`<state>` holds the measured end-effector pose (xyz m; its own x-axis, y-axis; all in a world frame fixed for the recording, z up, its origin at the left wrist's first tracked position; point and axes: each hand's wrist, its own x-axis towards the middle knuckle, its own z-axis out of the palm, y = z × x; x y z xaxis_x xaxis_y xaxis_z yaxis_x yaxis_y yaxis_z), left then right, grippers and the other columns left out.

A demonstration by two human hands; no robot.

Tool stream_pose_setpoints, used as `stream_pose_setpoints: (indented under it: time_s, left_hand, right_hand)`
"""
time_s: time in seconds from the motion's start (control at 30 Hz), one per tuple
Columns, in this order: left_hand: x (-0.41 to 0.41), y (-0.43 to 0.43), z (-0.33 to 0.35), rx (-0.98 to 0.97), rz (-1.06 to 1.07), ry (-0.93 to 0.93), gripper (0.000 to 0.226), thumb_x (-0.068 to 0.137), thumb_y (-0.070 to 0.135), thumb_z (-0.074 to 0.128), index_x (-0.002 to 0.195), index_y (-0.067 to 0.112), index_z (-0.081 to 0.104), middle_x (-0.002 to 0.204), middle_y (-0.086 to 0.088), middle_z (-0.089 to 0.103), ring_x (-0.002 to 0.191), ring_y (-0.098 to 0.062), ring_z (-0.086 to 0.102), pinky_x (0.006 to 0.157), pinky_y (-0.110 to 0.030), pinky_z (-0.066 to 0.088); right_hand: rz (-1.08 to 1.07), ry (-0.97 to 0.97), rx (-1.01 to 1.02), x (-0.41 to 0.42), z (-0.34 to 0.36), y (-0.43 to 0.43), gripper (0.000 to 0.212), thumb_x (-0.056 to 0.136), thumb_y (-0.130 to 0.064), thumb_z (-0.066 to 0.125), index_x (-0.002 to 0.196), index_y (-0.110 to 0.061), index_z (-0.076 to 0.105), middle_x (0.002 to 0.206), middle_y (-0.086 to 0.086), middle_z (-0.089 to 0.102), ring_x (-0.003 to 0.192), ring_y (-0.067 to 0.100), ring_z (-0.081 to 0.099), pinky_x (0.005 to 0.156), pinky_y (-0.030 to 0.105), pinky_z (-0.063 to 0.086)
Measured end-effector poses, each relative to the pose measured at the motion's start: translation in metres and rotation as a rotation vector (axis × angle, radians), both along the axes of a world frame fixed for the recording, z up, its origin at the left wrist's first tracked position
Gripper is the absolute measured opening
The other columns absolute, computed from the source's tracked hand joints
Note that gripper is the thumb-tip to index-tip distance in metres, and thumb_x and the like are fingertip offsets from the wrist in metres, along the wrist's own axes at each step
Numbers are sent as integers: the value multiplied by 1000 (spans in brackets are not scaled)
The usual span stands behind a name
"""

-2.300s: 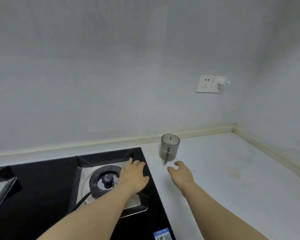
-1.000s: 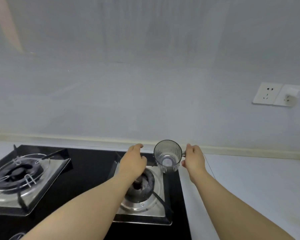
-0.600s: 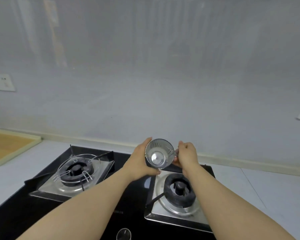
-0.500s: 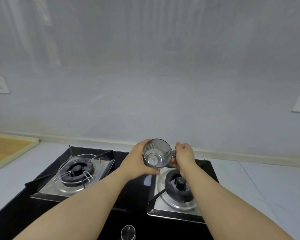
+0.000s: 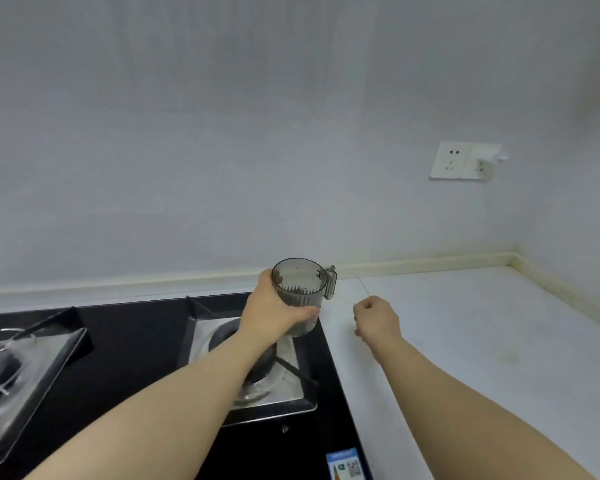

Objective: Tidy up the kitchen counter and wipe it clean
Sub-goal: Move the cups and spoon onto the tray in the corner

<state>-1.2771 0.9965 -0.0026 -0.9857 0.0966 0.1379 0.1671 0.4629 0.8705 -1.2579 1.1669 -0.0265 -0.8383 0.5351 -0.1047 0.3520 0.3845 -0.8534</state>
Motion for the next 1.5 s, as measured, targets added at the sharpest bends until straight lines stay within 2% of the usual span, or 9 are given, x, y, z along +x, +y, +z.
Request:
stream_pose_setpoints:
  time_s: [0.2,0.4,0.6,0.67,0.87,0.97,1.1,1.33,1.5]
  left_hand:
    - [-6,66,-37,-56,-59,-72,89,61,33,86,132,13,36,129,-1,54,119,-20,51,89,-22,37]
    - [-22,86,-56,-250,-105,-140,91,60,41,84,130,11,35,128,-4,55,121,-23,51,95,-30,43]
    - [-35,87,-61,-324,-113,-113,90,61,43,84,129,11,34,128,-3,54,118,-22,52,93,-30,43]
    - [-38,88,-63,-337,-115,-113,89,61,44,83,127,12,34,126,-2,53,116,-22,53,92,-31,44]
    - [-40,82,-69,-285,-92,-132,83,59,41,85,121,15,37,119,-1,56,110,-21,56,89,-30,46]
    - [-37,76,-71,-224,-65,-155,81,60,39,85,120,17,37,112,4,55,109,-19,55,89,-28,45]
    - [-34,71,-70,-200,-56,-164,80,60,38,86,119,17,37,100,10,48,96,-12,50,84,-25,44]
    - [-27,67,-72,-191,-69,-173,80,57,40,86,115,19,36,103,8,52,100,-14,54,86,-28,47]
    - [-26,64,-72,-176,-81,-171,82,58,38,86,119,16,36,105,7,51,98,-14,52,87,-27,46]
  right_hand:
    - [-13,-231,181,13,-28,70,15,94,-10,37,91,-10,52,95,5,53,86,24,48,72,27,39]
    - [137,-388,-39,3,-46,91,29,93,-19,50,120,-10,51,106,7,48,92,22,43,71,28,40]
    - [297,-519,253,-12,-67,96,62,94,-18,42,149,-23,15,151,9,17,125,31,42,102,38,41]
    - [342,-596,378,-15,-75,93,59,94,-16,40,148,-24,17,151,6,15,130,33,37,106,41,39]
    - [293,-560,561,-18,-84,82,32,92,0,32,123,-8,38,127,13,33,110,36,48,81,35,39]
    - [291,-571,582,-21,-86,75,18,91,5,30,102,-5,40,105,13,39,108,32,50,88,35,45]
    - [286,-605,533,-23,-84,66,30,94,-1,36,123,-2,39,130,13,45,120,27,51,93,30,43]
    - [298,-649,510,-14,-79,61,30,92,-9,47,122,-5,45,133,12,36,118,25,51,89,28,43]
    - [281,-635,512,-10,-76,60,18,91,-7,48,108,-11,43,124,10,52,113,25,54,85,28,44]
